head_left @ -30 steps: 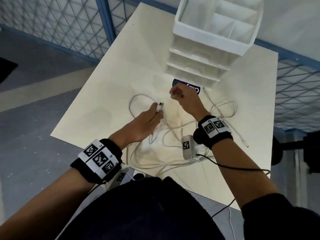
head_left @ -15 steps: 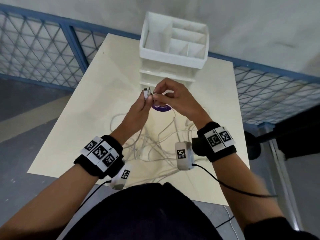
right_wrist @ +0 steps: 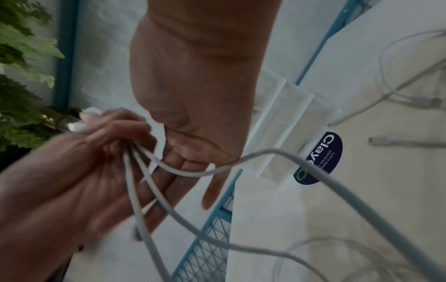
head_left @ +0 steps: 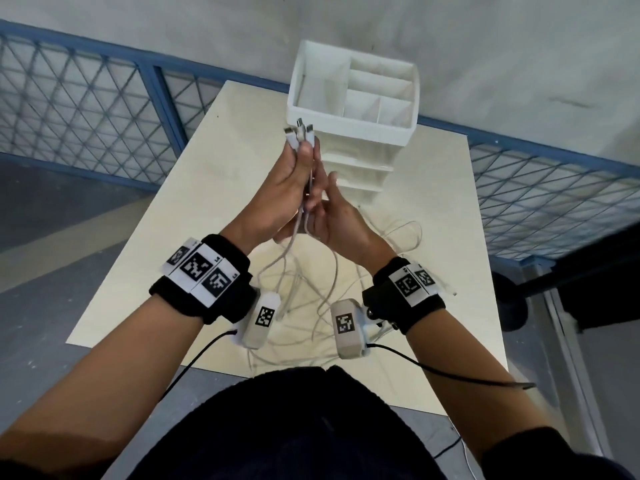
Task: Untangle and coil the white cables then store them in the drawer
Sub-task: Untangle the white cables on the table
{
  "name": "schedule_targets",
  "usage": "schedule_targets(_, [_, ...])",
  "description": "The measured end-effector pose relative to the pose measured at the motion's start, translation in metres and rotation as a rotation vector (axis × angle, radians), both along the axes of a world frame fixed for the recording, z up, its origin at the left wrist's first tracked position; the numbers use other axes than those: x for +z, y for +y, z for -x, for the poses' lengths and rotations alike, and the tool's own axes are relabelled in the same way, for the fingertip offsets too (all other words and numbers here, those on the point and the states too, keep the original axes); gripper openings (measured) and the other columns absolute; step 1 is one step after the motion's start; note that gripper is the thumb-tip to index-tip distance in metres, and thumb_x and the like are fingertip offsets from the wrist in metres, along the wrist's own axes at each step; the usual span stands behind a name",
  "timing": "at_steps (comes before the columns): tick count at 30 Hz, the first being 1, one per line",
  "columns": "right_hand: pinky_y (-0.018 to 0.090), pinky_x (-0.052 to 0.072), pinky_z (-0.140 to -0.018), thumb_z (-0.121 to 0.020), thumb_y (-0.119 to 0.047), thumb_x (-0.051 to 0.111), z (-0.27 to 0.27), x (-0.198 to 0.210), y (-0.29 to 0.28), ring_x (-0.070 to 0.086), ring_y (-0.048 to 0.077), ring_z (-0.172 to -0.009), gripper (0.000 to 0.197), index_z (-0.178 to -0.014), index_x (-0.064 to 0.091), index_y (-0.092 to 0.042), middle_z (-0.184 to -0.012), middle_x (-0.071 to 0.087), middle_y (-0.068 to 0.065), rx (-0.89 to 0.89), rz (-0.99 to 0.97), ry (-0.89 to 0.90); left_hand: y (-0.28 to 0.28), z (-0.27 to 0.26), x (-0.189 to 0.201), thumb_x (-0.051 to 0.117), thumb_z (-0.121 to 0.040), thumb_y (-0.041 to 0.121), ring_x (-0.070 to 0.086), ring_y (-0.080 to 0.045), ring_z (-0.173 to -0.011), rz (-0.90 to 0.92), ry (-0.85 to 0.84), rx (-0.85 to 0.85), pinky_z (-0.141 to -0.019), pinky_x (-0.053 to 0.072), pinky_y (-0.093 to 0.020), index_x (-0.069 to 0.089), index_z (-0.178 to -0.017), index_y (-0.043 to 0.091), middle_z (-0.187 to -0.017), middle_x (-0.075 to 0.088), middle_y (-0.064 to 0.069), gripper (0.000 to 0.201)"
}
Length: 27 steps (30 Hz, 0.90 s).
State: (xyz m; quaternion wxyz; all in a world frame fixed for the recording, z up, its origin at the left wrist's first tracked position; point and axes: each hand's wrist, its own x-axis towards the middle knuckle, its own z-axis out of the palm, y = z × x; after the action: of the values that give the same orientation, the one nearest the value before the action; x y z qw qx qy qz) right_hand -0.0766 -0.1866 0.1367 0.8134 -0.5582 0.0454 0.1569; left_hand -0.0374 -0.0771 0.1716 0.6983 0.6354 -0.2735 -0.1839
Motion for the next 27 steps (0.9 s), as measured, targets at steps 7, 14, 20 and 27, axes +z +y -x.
schedule_targets(7, [0.031, 0.051, -0.072, -0.100, -0.048, 0.021, 0.010, -0.024, -0.022, 0.032, 0.016, -0.038, 0.056, -0.060, 0.041, -0.013, -0.037, 0.026, -0.008, 0.194, 0.446, 0.004, 0.033, -0.025, 0.024, 0.018, -0.101, 0.035, 0.021, -0.006, -0.047, 0.105, -0.074, 0.146, -0.041, 0.021, -0.020, 0.036, -0.086, 0.024, -0.054, 0.029, 0.011, 0.027])
schedule_targets(14, [0.023, 0.032, -0.053, -0.096, -0.045, 0.041, 0.022, -0.032, -0.070, 0.030, 0.008, -0.041, 0.050, -0.055, 0.042, -0.017, -0.050, 0.037, -0.006, -0.080, 0.772, 0.059, 0.066, -0.035, 0.014, 0.031, -0.101, 0.032, 0.034, -0.001, -0.047, -0.198, -0.282, 0.269, -0.047, 0.031, -0.018, 0.042, -0.088, 0.024, -0.061, 0.038, 0.014, 0.018])
schedule_targets(20, [0.020, 0.024, -0.053, -0.099, -0.044, 0.034, 0.013, 0.001, -0.052, 0.027, 0.009, -0.051, 0.051, -0.067, 0.043, -0.005, -0.058, 0.032, -0.002, 0.062, 0.860, -0.178, 0.031, -0.008, -0.024, 0.075, -0.072, 0.042, 0.036, -0.003, -0.043, -0.639, -0.393, -0.027, -0.047, 0.027, -0.017, 0.056, -0.082, 0.027, -0.056, 0.040, 0.008, 0.027])
schedule_targets(27, [0.016, 0.030, -0.056, -0.093, -0.023, 0.056, 0.028, 0.011, -0.059, 0.035, 0.005, -0.057, 0.021, -0.077, 0.052, -0.009, -0.061, 0.042, -0.009, 0.136, 0.785, -0.199, 0.026, -0.012, -0.023, 0.051, -0.091, 0.042, 0.051, -0.024, -0.065, -0.773, -0.524, -0.092, -0.065, 0.039, -0.038, 0.055, -0.075, 0.016, -0.063, 0.052, 0.002, 0.031])
